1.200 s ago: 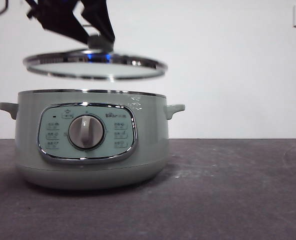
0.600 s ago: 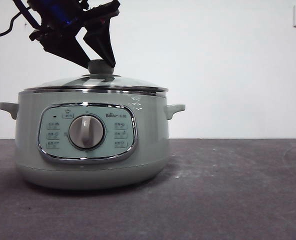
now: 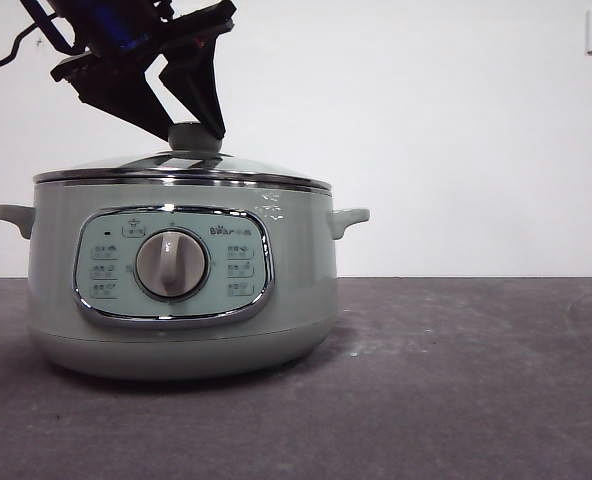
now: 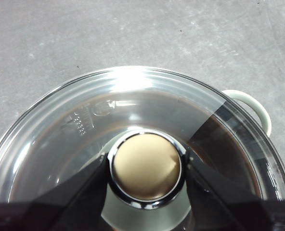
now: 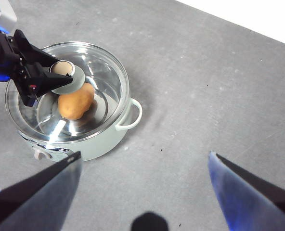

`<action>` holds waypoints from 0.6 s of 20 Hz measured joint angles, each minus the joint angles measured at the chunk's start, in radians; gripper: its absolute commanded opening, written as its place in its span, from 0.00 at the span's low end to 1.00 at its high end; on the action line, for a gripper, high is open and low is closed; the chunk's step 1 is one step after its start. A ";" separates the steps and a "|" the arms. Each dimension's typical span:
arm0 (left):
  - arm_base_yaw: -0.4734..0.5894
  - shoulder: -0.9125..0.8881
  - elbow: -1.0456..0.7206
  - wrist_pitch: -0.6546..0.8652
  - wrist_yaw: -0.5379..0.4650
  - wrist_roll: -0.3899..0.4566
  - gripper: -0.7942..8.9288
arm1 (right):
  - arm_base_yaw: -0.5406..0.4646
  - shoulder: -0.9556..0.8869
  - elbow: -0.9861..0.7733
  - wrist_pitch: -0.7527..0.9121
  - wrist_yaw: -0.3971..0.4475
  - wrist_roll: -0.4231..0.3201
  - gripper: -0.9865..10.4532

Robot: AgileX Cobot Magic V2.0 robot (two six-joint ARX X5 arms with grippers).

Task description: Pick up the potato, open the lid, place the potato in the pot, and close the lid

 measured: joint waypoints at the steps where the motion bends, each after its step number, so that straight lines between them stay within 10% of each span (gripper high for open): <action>1: 0.000 0.000 0.000 0.000 0.000 0.000 0.26 | 0.000 0.000 0.000 0.000 0.000 0.000 0.47; 3: 0.000 0.000 0.000 0.002 0.000 0.000 0.52 | 0.000 0.000 0.000 0.000 0.000 0.008 0.47; 12: -0.009 -0.113 0.000 -0.017 -0.002 -0.001 0.53 | 0.000 -0.005 -0.014 0.003 0.000 0.019 0.47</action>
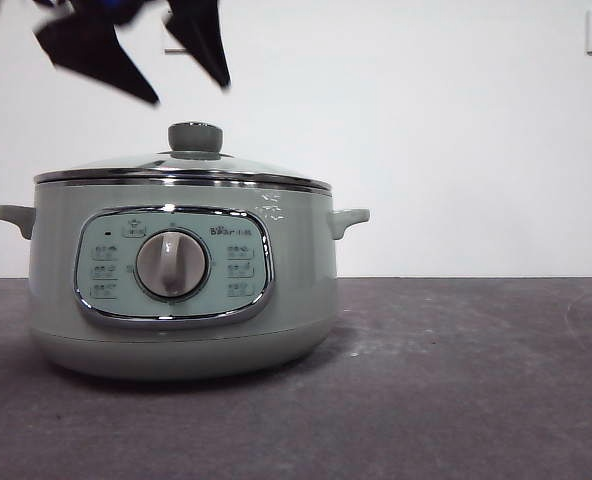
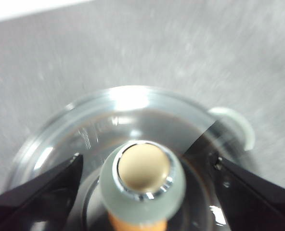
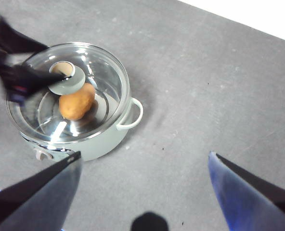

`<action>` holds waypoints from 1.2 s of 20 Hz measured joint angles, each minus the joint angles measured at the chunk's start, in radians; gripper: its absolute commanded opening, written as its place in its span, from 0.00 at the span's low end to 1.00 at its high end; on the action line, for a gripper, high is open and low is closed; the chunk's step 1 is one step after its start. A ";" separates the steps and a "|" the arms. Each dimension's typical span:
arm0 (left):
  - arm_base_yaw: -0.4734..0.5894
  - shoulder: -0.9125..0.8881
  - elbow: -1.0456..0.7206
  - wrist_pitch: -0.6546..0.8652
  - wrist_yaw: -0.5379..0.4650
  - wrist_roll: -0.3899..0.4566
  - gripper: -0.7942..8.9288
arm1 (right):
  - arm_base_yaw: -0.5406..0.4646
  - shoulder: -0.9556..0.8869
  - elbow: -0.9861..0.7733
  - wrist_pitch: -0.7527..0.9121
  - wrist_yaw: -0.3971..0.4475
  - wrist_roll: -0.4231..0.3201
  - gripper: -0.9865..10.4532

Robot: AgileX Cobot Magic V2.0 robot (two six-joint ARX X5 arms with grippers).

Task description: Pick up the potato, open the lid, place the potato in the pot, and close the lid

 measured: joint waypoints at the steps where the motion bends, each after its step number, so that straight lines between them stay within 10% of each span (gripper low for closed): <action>1: -0.009 -0.044 0.000 -0.022 0.000 0.000 0.53 | 0.000 -0.008 -0.022 0.010 0.000 0.000 0.47; 6: -0.065 -0.242 0.000 -0.118 0.000 0.000 0.49 | 0.000 -0.103 -0.252 0.193 0.000 0.002 0.33; 9: -0.095 -0.330 0.000 -0.153 -0.001 0.005 0.05 | 0.000 -0.196 -0.456 0.362 0.000 0.002 0.10; 19: -0.119 -0.550 -0.341 0.005 -0.132 0.036 0.07 | 0.000 -0.541 -1.182 1.015 0.001 0.003 0.07; 24: -0.119 -0.609 -0.448 0.041 -0.132 0.036 0.08 | 0.000 -0.571 -1.287 1.031 0.001 0.017 0.07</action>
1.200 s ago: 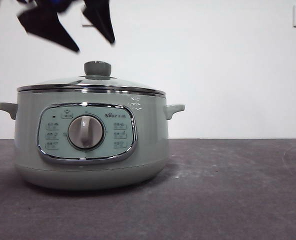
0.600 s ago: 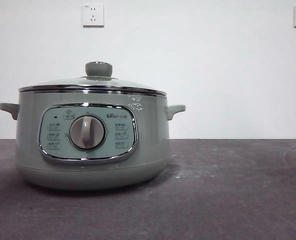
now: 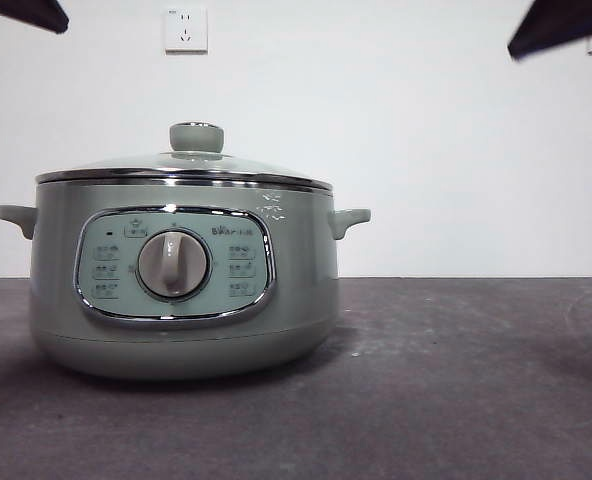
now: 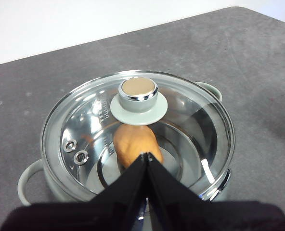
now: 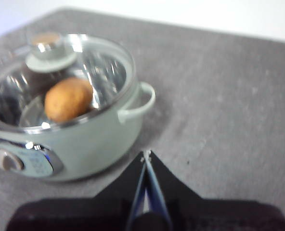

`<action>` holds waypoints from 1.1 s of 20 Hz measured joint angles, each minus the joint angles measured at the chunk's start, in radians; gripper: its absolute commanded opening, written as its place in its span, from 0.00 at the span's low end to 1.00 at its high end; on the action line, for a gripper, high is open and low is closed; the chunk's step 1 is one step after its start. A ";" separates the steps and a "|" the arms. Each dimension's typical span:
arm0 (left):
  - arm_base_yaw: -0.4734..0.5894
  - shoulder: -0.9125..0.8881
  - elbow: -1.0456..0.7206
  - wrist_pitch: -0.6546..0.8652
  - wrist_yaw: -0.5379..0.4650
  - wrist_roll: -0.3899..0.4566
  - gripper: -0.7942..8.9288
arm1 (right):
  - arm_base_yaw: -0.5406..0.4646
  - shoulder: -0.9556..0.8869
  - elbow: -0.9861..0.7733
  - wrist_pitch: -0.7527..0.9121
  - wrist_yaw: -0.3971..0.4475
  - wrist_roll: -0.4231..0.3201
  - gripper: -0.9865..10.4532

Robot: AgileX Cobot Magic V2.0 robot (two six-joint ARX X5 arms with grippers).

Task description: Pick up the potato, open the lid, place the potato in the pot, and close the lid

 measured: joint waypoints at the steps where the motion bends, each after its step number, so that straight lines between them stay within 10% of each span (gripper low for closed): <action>1: 0.000 0.002 0.000 0.003 0.000 0.000 0.08 | 0.000 0.007 0.000 -0.001 0.000 0.006 0.07; 17: 0.008 -0.029 0.000 -0.041 -0.003 0.013 0.08 | 0.000 0.011 0.000 -0.005 -0.001 0.024 0.07; 22: 0.198 -0.175 0.000 -0.039 0.007 0.031 0.08 | 0.000 0.011 0.000 -0.005 -0.001 0.024 0.07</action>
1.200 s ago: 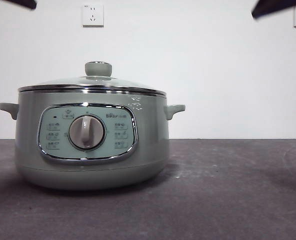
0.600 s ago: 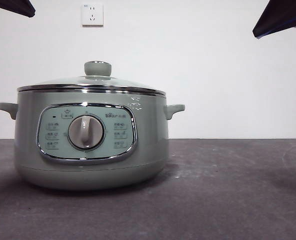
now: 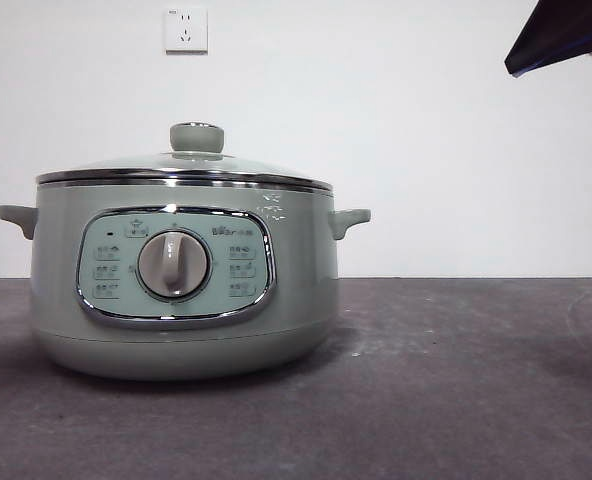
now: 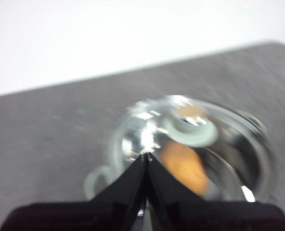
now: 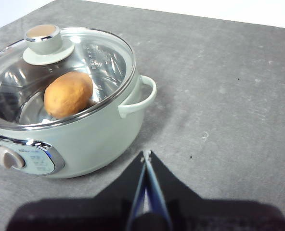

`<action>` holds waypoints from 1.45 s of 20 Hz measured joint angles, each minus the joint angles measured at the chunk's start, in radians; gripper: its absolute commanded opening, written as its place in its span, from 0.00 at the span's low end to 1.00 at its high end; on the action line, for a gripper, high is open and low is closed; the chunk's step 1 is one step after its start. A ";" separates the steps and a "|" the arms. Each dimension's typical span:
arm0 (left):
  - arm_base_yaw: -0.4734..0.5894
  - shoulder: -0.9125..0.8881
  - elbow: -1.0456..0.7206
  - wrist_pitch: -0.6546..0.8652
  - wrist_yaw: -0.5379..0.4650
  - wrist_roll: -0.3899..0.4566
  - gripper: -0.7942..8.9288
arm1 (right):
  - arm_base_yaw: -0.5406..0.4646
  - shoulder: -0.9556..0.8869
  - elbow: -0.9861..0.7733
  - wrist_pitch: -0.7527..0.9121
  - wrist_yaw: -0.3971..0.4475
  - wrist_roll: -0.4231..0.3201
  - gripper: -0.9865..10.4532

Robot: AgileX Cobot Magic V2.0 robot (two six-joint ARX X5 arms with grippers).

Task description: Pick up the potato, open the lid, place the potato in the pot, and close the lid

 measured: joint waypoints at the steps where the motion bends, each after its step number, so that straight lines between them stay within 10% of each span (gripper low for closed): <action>1: 0.053 -0.031 -0.003 0.001 0.000 0.000 0.08 | 0.000 0.000 0.000 0.000 0.000 0.000 0.07; 10: 0.372 -0.333 -0.381 0.175 0.070 0.023 0.08 | 0.000 -0.001 0.000 0.000 0.000 0.000 0.07; 29: 0.420 -0.492 -0.663 0.210 0.142 0.024 0.08 | 0.000 -0.001 0.000 -0.001 0.000 0.000 0.07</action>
